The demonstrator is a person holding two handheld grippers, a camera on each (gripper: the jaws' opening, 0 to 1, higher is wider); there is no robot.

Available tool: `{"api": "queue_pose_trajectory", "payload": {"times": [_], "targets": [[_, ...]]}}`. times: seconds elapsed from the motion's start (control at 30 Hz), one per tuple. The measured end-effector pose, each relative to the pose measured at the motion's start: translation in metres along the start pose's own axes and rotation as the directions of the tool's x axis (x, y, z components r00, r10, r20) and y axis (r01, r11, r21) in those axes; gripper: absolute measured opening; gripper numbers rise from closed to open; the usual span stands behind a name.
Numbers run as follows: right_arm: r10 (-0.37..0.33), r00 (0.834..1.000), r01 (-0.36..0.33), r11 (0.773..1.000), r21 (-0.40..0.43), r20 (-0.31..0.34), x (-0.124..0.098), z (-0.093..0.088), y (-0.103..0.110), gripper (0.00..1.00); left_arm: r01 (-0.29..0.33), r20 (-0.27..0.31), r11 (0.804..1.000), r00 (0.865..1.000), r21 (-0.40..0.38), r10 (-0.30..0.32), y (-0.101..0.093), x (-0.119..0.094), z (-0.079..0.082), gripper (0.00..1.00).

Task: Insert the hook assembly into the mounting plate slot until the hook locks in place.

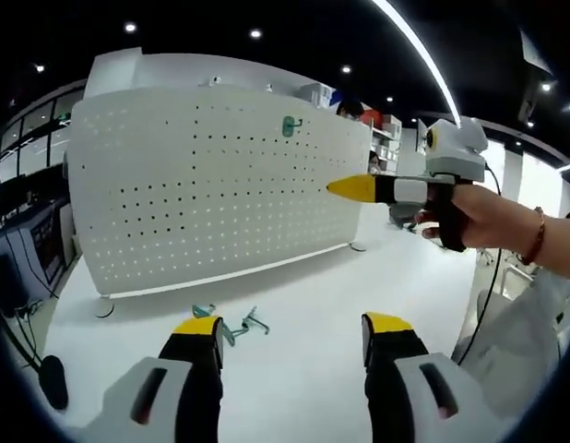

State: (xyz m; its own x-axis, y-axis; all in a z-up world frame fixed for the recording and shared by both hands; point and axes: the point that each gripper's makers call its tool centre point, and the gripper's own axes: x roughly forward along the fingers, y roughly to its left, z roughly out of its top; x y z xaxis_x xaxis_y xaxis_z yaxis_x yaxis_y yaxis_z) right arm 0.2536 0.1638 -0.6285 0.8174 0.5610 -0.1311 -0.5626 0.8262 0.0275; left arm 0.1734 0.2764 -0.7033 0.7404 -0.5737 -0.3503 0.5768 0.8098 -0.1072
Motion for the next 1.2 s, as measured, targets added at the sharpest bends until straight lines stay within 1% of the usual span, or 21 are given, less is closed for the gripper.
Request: {"api": "queue_pose_trajectory", "payload": {"times": [0.1, 0.17, 0.23, 0.33, 0.47, 0.57, 0.6, 0.63, 0.67, 0.73, 0.77, 0.8, 0.9, 0.97, 1.03, 1.2], "targets": [[0.005, 1.000, -0.005, 1.000, 0.009, 0.004, -0.003, -0.004, 0.002, 0.42, -0.002, -0.029, 1.000, 1.000, 0.015, 0.002, 0.002, 0.006, -0.005, 0.62], [0.007, 1.000, -0.007, 1.000, 0.006, -0.015, -0.004, -0.011, 0.003, 0.42, -0.002, -0.029, 1.000, 1.000, 0.002, 0.002, 0.005, 0.010, -0.006, 0.60], [0.008, 1.000, -0.008, 1.000, 0.012, -0.015, -0.007, -0.014, 0.003, 0.42, -0.007, -0.034, 1.000, 0.999, -0.003, 0.007, 0.008, 0.014, -0.008, 0.59], [0.002, 1.000, -0.001, 0.999, 0.040, -0.008, -0.009, -0.016, 0.001, 0.42, -0.008, -0.066, 1.000, 0.998, 0.003, 0.008, 0.011, 0.021, -0.014, 0.60], [-0.005, 1.000, 0.006, 0.999, 0.044, -0.019, -0.013, -0.021, 0.000, 0.42, -0.012, -0.075, 1.000, 0.997, -0.007, 0.011, 0.016, 0.028, -0.018, 0.59], [-0.005, 1.000, 0.006, 0.999, 0.046, -0.022, -0.014, -0.024, -0.001, 0.41, -0.014, -0.095, 1.000, 0.995, -0.005, 0.013, 0.017, 0.032, -0.023, 0.58], [-0.006, 1.000, 0.007, 0.999, 0.047, -0.025, -0.014, -0.025, -0.002, 0.41, -0.023, -0.094, 1.000, 0.995, -0.007, 0.022, 0.018, 0.032, -0.024, 0.57], [-0.006, 1.000, 0.008, 0.998, 0.055, -0.029, -0.015, -0.027, -0.004, 0.41, -0.041, -0.070, 0.999, 0.997, -0.012, 0.040, 0.021, 0.032, -0.022, 0.54], [-0.007, 1.000, 0.009, 0.998, 0.061, -0.028, -0.015, -0.027, -0.005, 0.41, -0.033, -0.058, 0.999, 0.998, -0.014, 0.032, 0.020, 0.032, -0.021, 0.55], [-0.019, 0.999, 0.021, 0.998, 0.061, -0.030, -0.018, -0.029, -0.008, 0.41, -0.030, -0.067, 0.999, 0.997, -0.026, 0.028, 0.020, 0.034, -0.025, 0.56], [-0.022, 0.999, 0.025, 0.997, 0.067, -0.033, -0.020, -0.031, -0.009, 0.41, -0.039, -0.097, 0.999, 0.995, -0.021, 0.037, 0.023, 0.035, -0.031, 0.56], [-0.023, 0.999, 0.026, 0.997, 0.072, -0.034, -0.021, -0.031, -0.009, 0.41, -0.051, -0.107, 0.999, 0.993, -0.013, 0.049, 0.025, 0.035, -0.034, 0.55], [-0.041, 0.999, 0.043, 0.995, 0.086, -0.032, -0.026, -0.033, -0.011, 0.40, -0.055, -0.104, 0.998, 0.993, -0.044, 0.051, 0.029, 0.037, -0.038, 0.56], [-0.052, 0.998, 0.054, 0.994, 0.090, -0.027, -0.029, -0.034, -0.011, 0.40, -0.055, -0.116, 0.998, 0.992, -0.043, 0.050, 0.030, 0.040, -0.041, 0.55], [-0.062, 0.997, 0.066, 0.992, 0.106, -0.043, -0.031, -0.038, -0.013, 0.39, -0.062, -0.132, 0.997, 0.990, -0.043, 0.055, 0.033, 0.044, -0.045, 0.53], [-0.079, 0.996, 0.083, 0.989, 0.123, -0.039, -0.037, -0.040, -0.016, 0.39, -0.061, -0.146, 0.996, 0.988, -0.068, 0.050, 0.036, 0.049, -0.048, 0.53]]}}
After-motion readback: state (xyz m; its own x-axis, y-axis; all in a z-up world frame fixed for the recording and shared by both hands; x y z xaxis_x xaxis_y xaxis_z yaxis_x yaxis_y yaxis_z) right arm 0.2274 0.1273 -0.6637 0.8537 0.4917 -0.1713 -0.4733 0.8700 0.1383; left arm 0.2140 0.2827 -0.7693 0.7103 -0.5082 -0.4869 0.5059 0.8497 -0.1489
